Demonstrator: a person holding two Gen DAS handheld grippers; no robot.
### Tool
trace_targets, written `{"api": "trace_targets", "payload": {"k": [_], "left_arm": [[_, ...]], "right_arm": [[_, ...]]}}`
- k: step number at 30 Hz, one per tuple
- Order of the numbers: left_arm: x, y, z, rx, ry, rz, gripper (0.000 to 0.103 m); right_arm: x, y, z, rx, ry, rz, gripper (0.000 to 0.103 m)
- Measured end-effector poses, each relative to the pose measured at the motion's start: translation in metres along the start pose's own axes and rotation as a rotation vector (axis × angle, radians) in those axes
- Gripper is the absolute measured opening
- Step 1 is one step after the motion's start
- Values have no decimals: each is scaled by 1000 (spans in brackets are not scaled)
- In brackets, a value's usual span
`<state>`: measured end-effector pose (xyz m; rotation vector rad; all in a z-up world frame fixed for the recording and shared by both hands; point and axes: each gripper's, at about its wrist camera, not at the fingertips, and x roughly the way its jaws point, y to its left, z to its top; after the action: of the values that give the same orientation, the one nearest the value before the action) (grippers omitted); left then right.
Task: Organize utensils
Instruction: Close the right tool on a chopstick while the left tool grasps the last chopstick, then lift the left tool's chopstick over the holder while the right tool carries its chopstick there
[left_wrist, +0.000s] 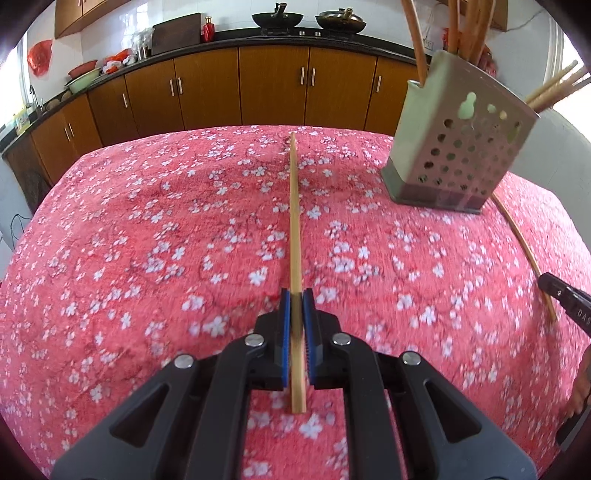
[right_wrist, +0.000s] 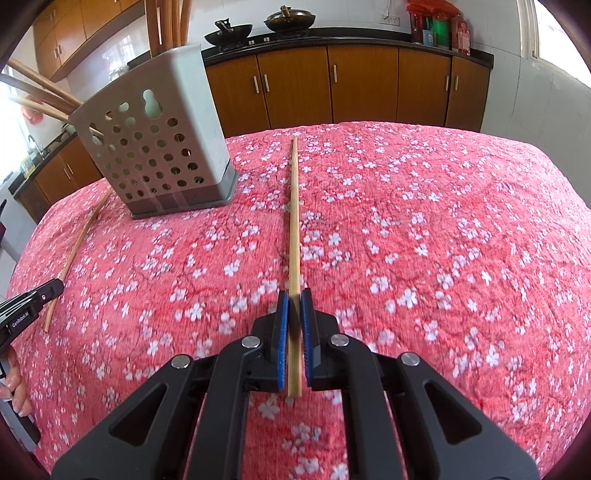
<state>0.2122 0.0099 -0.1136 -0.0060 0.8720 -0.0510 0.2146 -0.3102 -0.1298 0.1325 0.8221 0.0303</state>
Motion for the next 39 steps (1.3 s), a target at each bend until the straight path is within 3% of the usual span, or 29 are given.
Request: {"api": "trace_targets", "payload": {"k": [5, 13, 16, 22, 30, 39], "left_arm": [[-9, -10, 0, 37, -10, 31, 8], [-81, 0, 26, 45, -199, 11, 8], [-110, 2, 43, 22, -271, -8, 8], [-138, 2, 66, 6, -331, -31, 8], [-170, -8, 76, 27, -370, -112, 8], [-218, -38, 94, 55, -459, -249, 8]], "right_arm": [[-9, -2, -3, 2, -3, -3, 8], [-85, 10, 29, -32, -245, -17, 8], [-105, 14, 42, -41, -310, -12, 8], [-130, 21, 62, -37, -394, 5, 8], [-158, 27, 75, -22, -454, 78, 8], [-203, 46, 100, -10, -551, 227, 8]]}}
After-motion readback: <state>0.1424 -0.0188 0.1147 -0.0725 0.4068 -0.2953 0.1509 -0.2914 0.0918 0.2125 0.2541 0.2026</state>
